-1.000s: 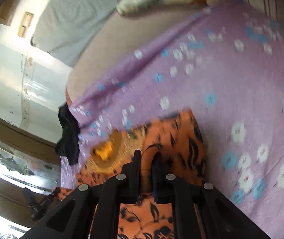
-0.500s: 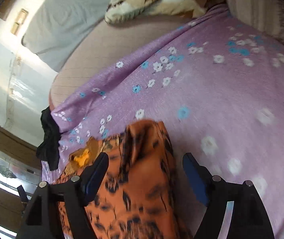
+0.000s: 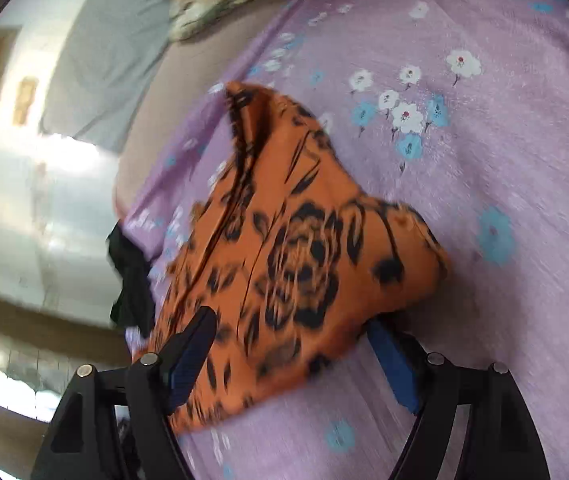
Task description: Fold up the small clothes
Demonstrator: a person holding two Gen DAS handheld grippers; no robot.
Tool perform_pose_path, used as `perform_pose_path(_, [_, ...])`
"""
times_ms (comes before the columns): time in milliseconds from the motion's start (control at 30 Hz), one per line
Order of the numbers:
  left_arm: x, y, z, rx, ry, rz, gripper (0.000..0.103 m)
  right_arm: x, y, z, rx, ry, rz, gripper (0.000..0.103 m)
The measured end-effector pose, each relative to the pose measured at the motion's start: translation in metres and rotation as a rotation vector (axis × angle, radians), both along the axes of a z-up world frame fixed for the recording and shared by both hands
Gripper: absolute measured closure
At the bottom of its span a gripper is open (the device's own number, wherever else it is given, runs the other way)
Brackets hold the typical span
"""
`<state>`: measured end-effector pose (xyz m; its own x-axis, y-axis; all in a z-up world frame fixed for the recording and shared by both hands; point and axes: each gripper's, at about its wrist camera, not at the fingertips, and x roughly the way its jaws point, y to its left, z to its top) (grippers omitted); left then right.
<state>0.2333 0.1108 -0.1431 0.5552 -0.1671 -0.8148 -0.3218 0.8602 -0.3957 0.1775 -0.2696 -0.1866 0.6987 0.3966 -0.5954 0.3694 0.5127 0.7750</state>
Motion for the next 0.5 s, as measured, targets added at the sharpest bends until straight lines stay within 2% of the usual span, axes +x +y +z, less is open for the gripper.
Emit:
perform_pose_path(33, [0.007,-0.001,-0.003,0.022,0.044,0.002,0.071,0.006,0.001,0.001,-0.019,0.002,-0.012,0.037])
perform_pose_path(67, [0.011,0.002,-0.005,0.005,0.061,0.017,0.072,0.011,0.001,0.000,-0.033,0.015,-0.013,0.057])
perform_pose_path(100, [0.013,0.003,-0.003,-0.005,0.064,0.024,0.078,0.016,0.001,-0.004,-0.004,0.036,-0.006,0.084])
perform_pose_path(167, [0.015,-0.001,0.013,0.022,0.045,0.000,0.083,0.020,0.000,0.001,0.003,0.035,-0.003,0.084])
perform_pose_path(233, [0.009,-0.005,0.038,0.040,-0.020,-0.026,0.086,0.019,-0.001,0.025,-0.007,-0.016,0.016,0.084])
perform_pose_path(333, [-0.007,-0.009,0.076,0.048,-0.093,-0.034,0.087,0.010,0.004,0.080,-0.047,-0.124,0.060,0.085])
perform_pose_path(433, [-0.040,-0.012,0.117,0.054,-0.178,-0.057,0.087,-0.010,0.007,0.126,-0.085,-0.208,0.082,0.085])
perform_pose_path(500, [-0.071,-0.001,0.133,0.046,-0.205,-0.061,0.087,-0.034,0.005,0.143,-0.101,-0.246,0.089,0.085])
